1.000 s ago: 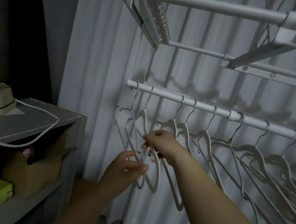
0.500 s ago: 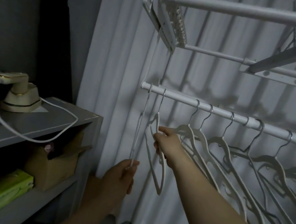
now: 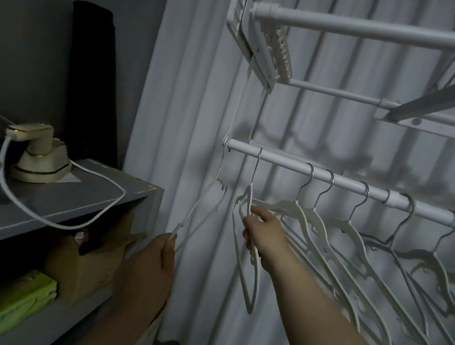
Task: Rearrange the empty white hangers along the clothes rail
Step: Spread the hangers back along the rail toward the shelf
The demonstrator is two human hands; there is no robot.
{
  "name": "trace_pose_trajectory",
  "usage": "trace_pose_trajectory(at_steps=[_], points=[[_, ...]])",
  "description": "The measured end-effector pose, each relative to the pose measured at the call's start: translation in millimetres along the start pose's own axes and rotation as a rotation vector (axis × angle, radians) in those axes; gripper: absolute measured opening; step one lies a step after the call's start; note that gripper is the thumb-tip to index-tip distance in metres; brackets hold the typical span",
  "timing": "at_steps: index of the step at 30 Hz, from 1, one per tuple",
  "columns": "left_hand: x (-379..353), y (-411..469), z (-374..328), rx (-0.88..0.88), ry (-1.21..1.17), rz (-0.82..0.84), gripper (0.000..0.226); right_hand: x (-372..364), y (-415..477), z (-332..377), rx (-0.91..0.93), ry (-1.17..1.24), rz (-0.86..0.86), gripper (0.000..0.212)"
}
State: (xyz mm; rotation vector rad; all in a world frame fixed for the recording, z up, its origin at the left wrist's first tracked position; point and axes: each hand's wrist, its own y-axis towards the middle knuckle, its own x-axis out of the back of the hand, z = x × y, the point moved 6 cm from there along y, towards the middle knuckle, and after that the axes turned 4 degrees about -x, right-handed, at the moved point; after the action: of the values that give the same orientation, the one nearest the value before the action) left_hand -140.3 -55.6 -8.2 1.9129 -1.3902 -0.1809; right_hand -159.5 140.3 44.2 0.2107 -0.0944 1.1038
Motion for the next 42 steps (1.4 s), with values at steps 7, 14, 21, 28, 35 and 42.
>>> trace_pose_trajectory(at_steps=[7, 14, 21, 28, 35, 42], points=[[-4, -2, 13, 0.127, -0.124, 0.062, 0.021, 5, -3, -3, 0.028, -0.021, -0.02, 0.038], [-2, 0, 11, 0.121, -0.007, 0.102, 0.036, 20, -7, -5, 0.029, -0.051, -0.046, 0.042], [10, -3, -29, -0.133, -0.02, -0.03, 0.059, 28, -25, 9, 0.132, -0.344, -0.093, 0.05], [-28, -26, -71, -0.205, -0.087, 0.204, 0.051, 70, -64, 46, 0.464, -0.871, -0.446, 0.032], [-65, -36, -80, -0.149, 0.063, 0.364, 0.07, 87, -65, 5, 0.258, -0.89, -0.33, 0.043], [-76, -26, -55, -0.032, 0.146, 0.394, 0.043, 82, -64, -13, 0.119, -0.871, -0.229, 0.041]])
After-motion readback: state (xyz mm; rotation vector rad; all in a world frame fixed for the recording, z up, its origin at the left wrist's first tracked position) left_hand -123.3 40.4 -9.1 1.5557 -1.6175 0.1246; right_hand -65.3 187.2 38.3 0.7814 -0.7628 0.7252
